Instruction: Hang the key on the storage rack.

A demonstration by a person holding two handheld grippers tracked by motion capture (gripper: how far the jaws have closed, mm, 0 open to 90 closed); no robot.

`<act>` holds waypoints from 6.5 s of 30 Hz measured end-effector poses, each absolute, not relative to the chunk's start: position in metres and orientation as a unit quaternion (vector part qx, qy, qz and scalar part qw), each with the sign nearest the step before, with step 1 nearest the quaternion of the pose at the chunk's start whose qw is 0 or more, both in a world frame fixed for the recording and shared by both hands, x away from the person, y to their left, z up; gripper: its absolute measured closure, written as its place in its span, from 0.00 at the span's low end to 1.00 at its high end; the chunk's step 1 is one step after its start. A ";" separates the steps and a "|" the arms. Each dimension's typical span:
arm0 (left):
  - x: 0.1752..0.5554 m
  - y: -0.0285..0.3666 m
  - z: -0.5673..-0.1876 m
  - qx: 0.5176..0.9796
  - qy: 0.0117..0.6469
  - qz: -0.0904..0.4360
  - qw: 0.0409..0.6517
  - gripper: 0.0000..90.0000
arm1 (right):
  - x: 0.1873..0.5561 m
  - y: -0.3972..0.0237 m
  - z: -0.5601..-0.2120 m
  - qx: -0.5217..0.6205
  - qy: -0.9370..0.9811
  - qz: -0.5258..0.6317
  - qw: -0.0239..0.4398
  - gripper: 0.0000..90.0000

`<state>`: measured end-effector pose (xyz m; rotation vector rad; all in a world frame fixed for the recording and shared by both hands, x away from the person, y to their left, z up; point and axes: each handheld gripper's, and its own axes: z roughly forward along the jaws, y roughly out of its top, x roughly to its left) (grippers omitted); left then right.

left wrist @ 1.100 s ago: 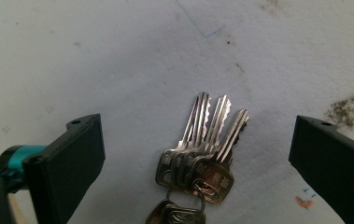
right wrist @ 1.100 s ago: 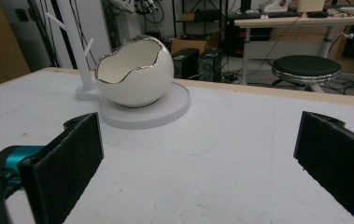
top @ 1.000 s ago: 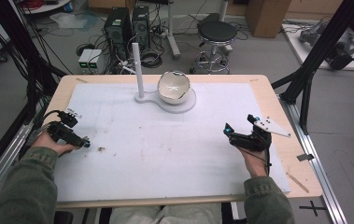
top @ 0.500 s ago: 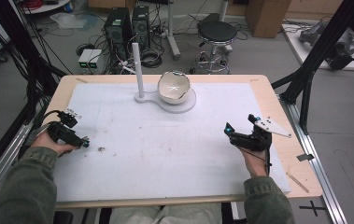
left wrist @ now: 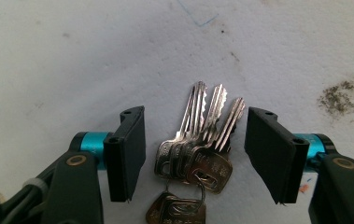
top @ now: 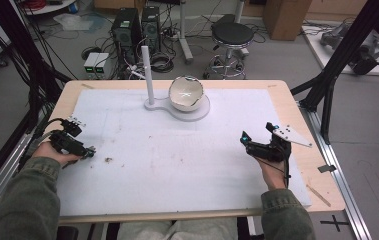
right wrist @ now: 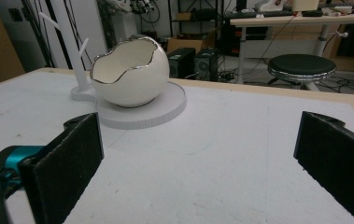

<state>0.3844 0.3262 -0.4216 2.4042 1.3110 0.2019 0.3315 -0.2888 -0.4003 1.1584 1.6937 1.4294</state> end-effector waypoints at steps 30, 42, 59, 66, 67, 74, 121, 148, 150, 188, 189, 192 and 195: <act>0.378 0.337 -0.412 0.858 0.444 0.096 0.239 0.96 | 0.332 -0.290 -0.401 0.444 0.643 0.538 0.315 0.00; 0.370 0.339 -0.401 0.857 0.428 0.110 0.266 0.96 | 0.332 -0.290 -0.401 0.445 0.643 0.538 0.315 0.00; 0.355 0.356 -0.366 0.795 0.429 0.112 0.414 0.96 | 0.332 -0.290 -0.401 0.444 0.642 0.539 0.317 0.00; 0.355 0.352 -0.354 0.787 0.421 0.132 0.432 0.96 | 0.332 -0.290 -0.401 0.445 0.642 0.539 0.315 0.00; 0.355 0.352 -0.354 0.787 0.421 0.132 0.432 0.96 | 0.332 -0.290 -0.401 0.445 0.642 0.539 0.315 0.00; 0.359 0.340 -0.339 0.786 0.402 0.144 0.447 0.96 | 0.332 -0.290 -0.401 0.444 0.643 0.539 0.315 0.00; 0.415 0.274 -0.240 0.812 0.341 0.187 0.435 0.96 | 0.332 -0.291 -0.400 0.443 0.642 0.543 0.310 0.00; 0.445 0.231 -0.211 0.814 0.322 0.195 0.442 0.96 | 0.332 -0.292 -0.400 0.443 0.640 0.545 0.310 0.00; 0.448 0.228 -0.210 0.812 0.322 0.194 0.446 0.96 | 0.332 -0.292 -0.400 0.443 0.640 0.546 0.310 0.00; 0.509 0.173 -0.223 0.818 0.332 0.218 0.417 0.96 | 0.324 -0.297 -0.399 0.443 0.640 0.548 0.306 0.00; 0.510 0.172 -0.224 0.815 0.336 0.218 0.419 0.96 | 0.323 -0.297 -0.399 0.443 0.640 0.548 0.305 0.00; 0.514 0.170 -0.226 0.818 0.337 0.217 0.412 0.96 | 0.323 -0.298 -0.399 0.443 0.639 0.549 0.306 0.00; 0.515 0.168 -0.228 0.817 0.338 0.220 0.412 0.96 | 0.321 -0.298 -0.399 0.443 0.639 0.549 0.306 0.00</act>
